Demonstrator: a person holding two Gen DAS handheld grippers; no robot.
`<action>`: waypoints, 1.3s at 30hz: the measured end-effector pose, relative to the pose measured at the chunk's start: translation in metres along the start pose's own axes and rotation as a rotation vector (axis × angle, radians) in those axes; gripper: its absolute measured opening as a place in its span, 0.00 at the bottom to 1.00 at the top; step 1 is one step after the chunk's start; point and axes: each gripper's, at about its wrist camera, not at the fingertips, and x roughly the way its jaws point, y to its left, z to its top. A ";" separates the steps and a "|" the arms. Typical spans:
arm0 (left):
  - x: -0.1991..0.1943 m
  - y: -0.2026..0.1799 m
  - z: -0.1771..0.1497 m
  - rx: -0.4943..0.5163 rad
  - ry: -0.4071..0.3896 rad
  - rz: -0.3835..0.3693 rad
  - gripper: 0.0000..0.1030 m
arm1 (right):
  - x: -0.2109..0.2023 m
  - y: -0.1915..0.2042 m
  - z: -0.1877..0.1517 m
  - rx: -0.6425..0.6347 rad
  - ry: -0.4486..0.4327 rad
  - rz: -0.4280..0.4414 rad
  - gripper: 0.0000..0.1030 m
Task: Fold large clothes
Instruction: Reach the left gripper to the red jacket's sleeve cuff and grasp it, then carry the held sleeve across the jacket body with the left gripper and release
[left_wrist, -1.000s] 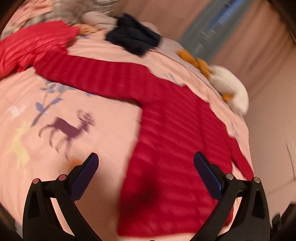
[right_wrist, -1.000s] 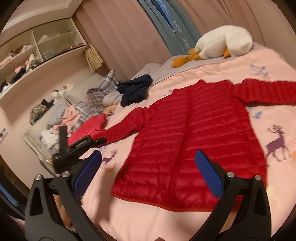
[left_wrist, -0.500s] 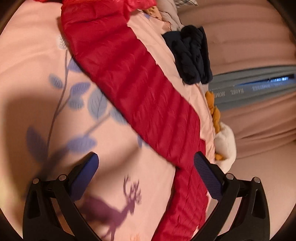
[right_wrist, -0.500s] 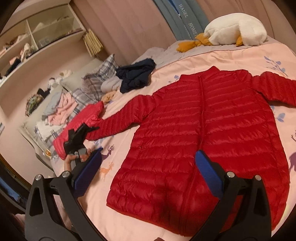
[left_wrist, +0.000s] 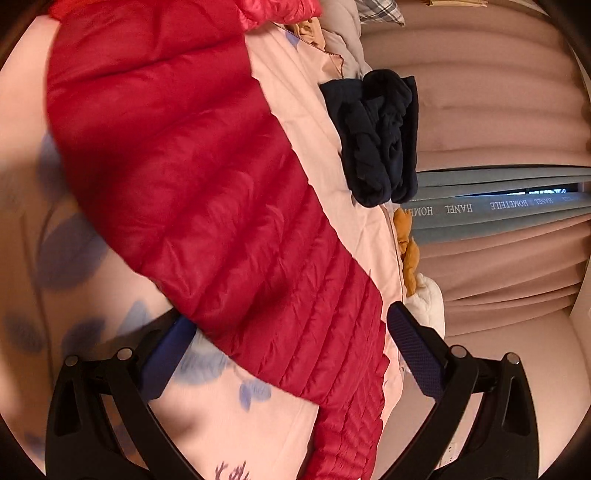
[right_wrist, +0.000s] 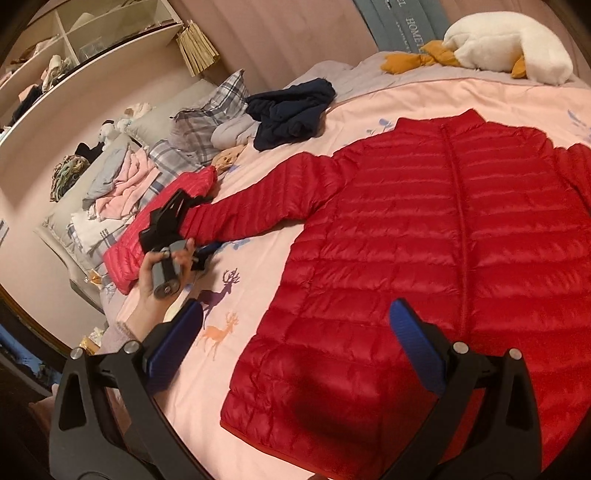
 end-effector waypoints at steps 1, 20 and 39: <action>0.001 0.000 0.003 -0.005 -0.005 -0.004 0.99 | 0.002 0.000 0.000 -0.001 0.004 -0.004 0.98; -0.001 0.011 0.004 0.055 -0.069 0.221 0.10 | 0.016 0.005 0.007 -0.008 0.035 -0.095 0.98; -0.027 -0.135 -0.080 0.710 -0.134 0.178 0.04 | 0.014 0.032 0.032 0.032 -0.014 -0.168 0.98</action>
